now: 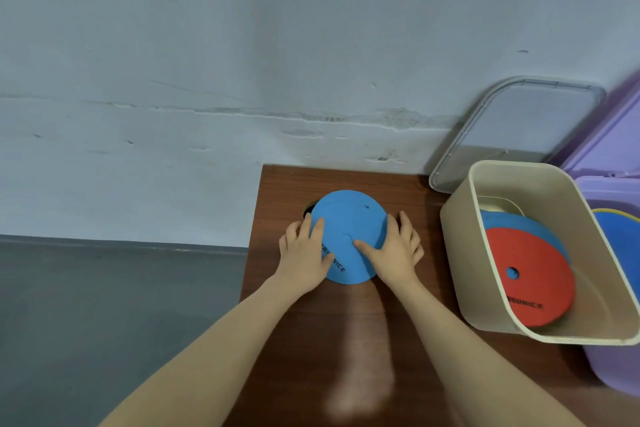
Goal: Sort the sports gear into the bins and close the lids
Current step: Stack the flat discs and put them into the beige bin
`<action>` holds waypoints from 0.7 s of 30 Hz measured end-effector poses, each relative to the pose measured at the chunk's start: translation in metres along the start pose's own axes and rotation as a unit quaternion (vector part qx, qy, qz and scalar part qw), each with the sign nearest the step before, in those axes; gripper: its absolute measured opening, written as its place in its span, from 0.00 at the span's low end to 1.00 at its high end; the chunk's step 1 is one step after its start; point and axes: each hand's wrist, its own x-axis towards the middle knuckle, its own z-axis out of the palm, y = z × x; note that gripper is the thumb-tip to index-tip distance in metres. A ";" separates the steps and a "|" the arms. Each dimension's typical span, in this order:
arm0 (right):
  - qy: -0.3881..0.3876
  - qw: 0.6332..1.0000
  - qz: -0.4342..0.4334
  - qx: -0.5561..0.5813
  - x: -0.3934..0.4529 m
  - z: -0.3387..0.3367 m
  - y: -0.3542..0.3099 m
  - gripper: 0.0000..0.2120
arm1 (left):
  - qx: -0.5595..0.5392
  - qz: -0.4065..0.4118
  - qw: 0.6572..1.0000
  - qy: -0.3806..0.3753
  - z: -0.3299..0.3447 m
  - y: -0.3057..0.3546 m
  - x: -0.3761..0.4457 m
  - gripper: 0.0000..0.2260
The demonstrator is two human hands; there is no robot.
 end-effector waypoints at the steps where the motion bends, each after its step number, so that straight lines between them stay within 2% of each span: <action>1: 0.007 1.000 0.003 0.021 0.001 -0.001 0.000 0.40 | -0.011 0.002 1.000 0.003 0.000 -0.001 0.001 0.32; 8: 0.066 0.990 -0.043 0.120 -0.019 -0.004 0.003 0.31 | -0.049 0.034 0.997 0.044 0.001 0.001 0.000 0.33; 14: 0.057 0.990 -0.057 0.120 -0.053 -0.005 0.010 0.29 | -0.093 0.086 0.988 0.093 0.007 0.002 -0.019 0.30; 21: 0.057 0.983 -0.077 0.156 -0.097 -0.012 0.014 0.29 | -0.080 0.057 0.991 0.090 0.001 0.004 -0.055 0.29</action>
